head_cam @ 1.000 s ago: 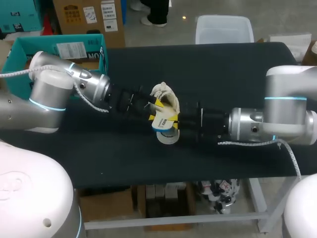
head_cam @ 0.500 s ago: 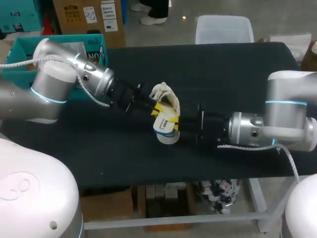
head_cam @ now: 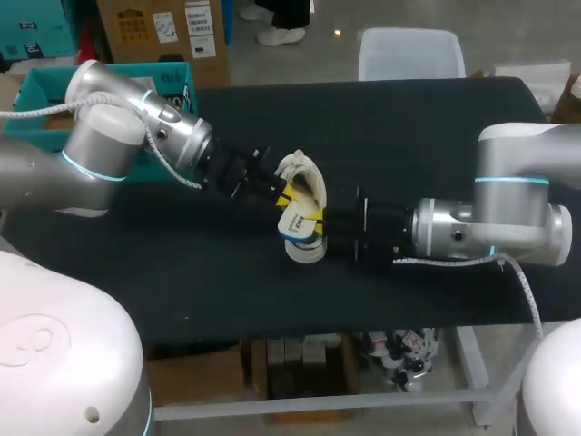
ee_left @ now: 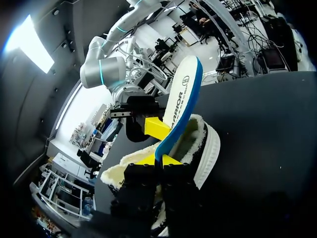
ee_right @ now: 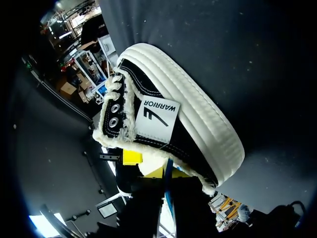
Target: Open the shoe tongue, take the insole out of the shoe, put the insole back into the shoe, and pack the shoe into the shoebox
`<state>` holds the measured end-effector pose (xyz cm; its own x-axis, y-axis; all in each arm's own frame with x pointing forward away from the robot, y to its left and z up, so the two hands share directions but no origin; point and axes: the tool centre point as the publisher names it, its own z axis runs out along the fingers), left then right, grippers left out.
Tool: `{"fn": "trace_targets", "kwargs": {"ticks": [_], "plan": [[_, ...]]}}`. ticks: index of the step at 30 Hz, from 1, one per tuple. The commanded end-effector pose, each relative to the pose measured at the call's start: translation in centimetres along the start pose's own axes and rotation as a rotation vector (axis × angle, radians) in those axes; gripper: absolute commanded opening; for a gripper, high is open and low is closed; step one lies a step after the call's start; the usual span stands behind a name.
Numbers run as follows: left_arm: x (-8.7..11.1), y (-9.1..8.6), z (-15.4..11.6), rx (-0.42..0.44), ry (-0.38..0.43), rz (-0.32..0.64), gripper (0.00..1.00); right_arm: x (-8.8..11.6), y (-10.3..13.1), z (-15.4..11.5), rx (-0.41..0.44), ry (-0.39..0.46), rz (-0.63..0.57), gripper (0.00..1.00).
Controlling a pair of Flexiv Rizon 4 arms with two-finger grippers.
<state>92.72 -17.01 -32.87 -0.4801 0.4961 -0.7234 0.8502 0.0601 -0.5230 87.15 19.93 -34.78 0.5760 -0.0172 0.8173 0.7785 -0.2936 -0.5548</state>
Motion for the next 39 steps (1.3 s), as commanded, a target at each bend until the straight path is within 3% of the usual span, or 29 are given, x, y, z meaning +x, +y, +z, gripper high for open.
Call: {"fn": "trace_targets", "kwargs": {"ticks": [1,4,5,6,7,9,10,11,14,17,18,19,25,26,27,29,31,32,33,34,35,38,39], "plan": [[0.2,0.3,0.6,0.005,-0.011,-0.003,0.00,0.2,0.6,0.6,0.003,-0.006,0.005,0.00],[0.4,0.1,0.5,0.008,-0.015,0.000,0.00,0.3,0.2,0.5,-0.001,-0.011,0.002,0.00],[0.4,0.1,0.5,0.008,-0.016,0.001,0.00,0.4,0.0,0.4,-0.004,-0.011,-0.003,0.05],[0.4,0.0,0.5,0.008,-0.018,0.001,0.00,0.5,-0.2,0.3,-0.006,-0.013,-0.008,0.24],[0.5,-0.1,0.4,0.007,-0.020,0.002,0.00,0.6,-0.4,0.2,-0.009,-0.013,-0.014,0.33],[0.6,-0.3,0.3,0.007,-0.023,0.004,0.00,0.8,-1.0,0.1,-0.015,-0.014,-0.027,0.47],[0.6,-0.4,0.2,0.007,-0.025,0.005,0.00,0.8,-1.3,0.0,-0.016,-0.014,-0.034,0.58],[0.7,-0.6,0.1,0.007,-0.026,0.006,0.00,0.9,-1.6,-0.1,-0.021,-0.015,-0.041,0.61],[0.8,-0.9,-0.2,0.003,-0.033,0.011,0.00,1.0,-2.3,-0.5,-0.030,-0.017,-0.058,0.60],[1.0,-1.2,-0.3,0.002,-0.038,0.016,0.00,0.9,-2.9,-0.7,-0.035,-0.019,-0.068,0.43],[1.1,-1.3,-0.3,0.000,-0.039,0.018,0.00,0.8,-3.0,-0.7,-0.035,-0.018,-0.072,0.34],[1.1,-1.4,-0.3,-0.001,-0.040,0.018,0.00,0.8,-3.1,-0.8,-0.033,-0.016,-0.074,0.01],[1.3,-1.7,-0.3,-0.009,-0.041,0.020,0.00,0.1,-2.7,-0.6,0.006,-0.016,-0.067,0.00],[1.3,-2.0,-0.3,-0.008,-0.038,0.021,0.06,0.0,-2.6,-0.5,0.013,-0.015,-0.062,0.00],[1.2,-2.2,-0.4,-0.008,-0.033,0.025,0.37,-0.1,-2.5,-0.4,0.016,-0.015,-0.061,0.00],[1.2,-2.7,-0.4,-0.008,-0.032,0.033,0.63,-0.2,-2.5,-0.4,0.019,-0.012,-0.061,0.00],[1.2,-3.3,-0.4,-0.005,-0.030,0.045,0.88,-0.3,-2.4,-0.4,0.020,-0.006,-0.065,0.00],[1.2,-3.5,-0.3,-0.003,-0.030,0.050,0.89,-0.3,-2.3,-0.3,0.022,-0.004,-0.066,0.00],[1.2,-3.7,-0.2,0.000,-0.027,0.055,0.87,-0.4,-2.2,-0.2,0.021,-0.001,-0.067,0.00],[1.2,-3.9,-0.1,-0.001,-0.025,0.059,0.76,-0.4,-2.1,-0.2,0.020,0.001,-0.067,0.00],[1.2,-4.0,0.0,-0.002,-0.025,0.061,0.56,-0.5,-2.0,-0.1,0.023,0.004,-0.066,0.00],[1.3,-4.2,0.4,-0.003,-0.019,0.067,0.18,-0.5,-1.9,0.0,0.018,0.002,-0.069,0.00],[1.4,-4.1,0.5,-0.003,-0.018,0.067,0.00,-0.5,-1.9,0.1,0.020,-0.001,-0.071,0.00]]}}
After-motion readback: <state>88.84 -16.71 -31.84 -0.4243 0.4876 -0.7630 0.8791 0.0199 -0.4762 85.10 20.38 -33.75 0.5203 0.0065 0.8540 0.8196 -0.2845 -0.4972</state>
